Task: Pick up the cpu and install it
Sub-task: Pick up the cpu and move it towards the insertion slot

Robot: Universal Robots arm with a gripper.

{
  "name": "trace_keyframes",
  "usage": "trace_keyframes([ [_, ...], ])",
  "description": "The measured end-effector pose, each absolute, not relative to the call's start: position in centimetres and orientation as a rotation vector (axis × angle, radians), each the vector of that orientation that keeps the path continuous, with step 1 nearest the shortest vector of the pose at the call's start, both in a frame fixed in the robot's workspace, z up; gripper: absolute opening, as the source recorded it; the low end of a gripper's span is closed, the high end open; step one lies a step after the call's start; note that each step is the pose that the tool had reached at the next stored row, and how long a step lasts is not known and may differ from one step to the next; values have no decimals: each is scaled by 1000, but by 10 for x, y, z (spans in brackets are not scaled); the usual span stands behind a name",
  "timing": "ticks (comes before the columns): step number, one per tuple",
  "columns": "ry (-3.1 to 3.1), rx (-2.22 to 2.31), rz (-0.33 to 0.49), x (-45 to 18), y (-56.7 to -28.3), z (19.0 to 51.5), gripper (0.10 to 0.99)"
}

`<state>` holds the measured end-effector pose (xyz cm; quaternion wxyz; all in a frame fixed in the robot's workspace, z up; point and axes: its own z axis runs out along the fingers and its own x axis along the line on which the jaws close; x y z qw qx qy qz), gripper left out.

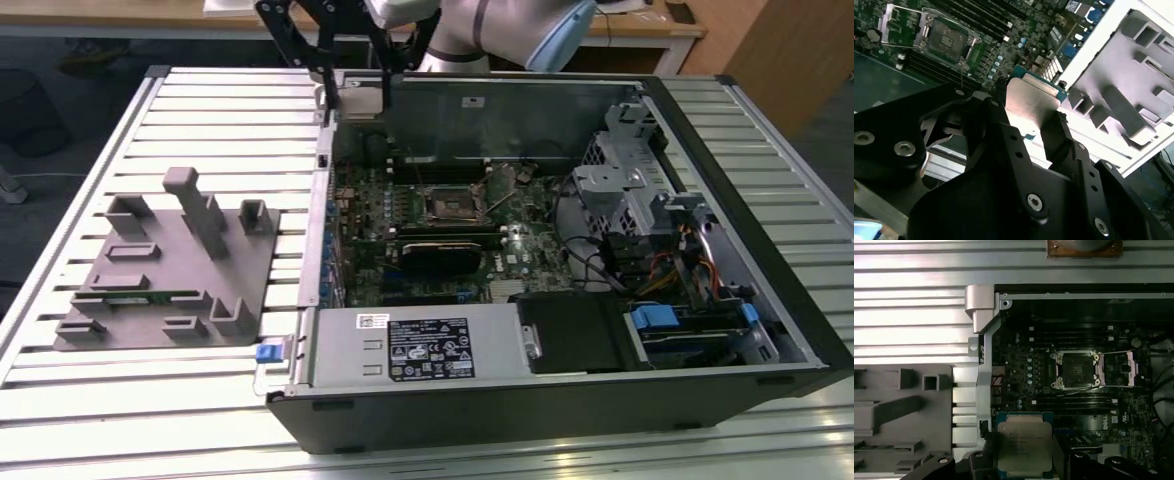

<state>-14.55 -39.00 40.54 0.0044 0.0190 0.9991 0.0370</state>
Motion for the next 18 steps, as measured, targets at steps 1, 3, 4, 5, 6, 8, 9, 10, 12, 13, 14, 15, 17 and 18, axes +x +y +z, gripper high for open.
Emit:
trace_keyframes([
  [1, 3128, 59, 116, -141, -390, 405, 525],
  [3, 3126, 59, 116, -134, -389, 405, 525],
  [4, 3124, 59, 115, -131, -389, 405, 525],
  [5, 3123, 59, 116, -127, -389, 405, 525],
  [6, 3121, 59, 115, -124, -388, 405, 525],
  [8, 3118, 59, 116, -117, -388, 404, 525],
  [9, 3117, 58, 116, -113, -388, 404, 525],
  [10, 3115, 58, 116, -110, -387, 404, 525],
  [12, 3112, 58, 116, -103, -387, 404, 525],
  [13, 3111, 58, 116, -100, -386, 404, 525],
  [14, 3109, 58, 116, -97, -386, 404, 525],
  [15, 3107, 58, 115, -93, -385, 404, 525],
  [17, 3104, 58, 116, -87, -385, 403, 525],
  [18, 3102, 57, 116, -83, -384, 403, 525],
])
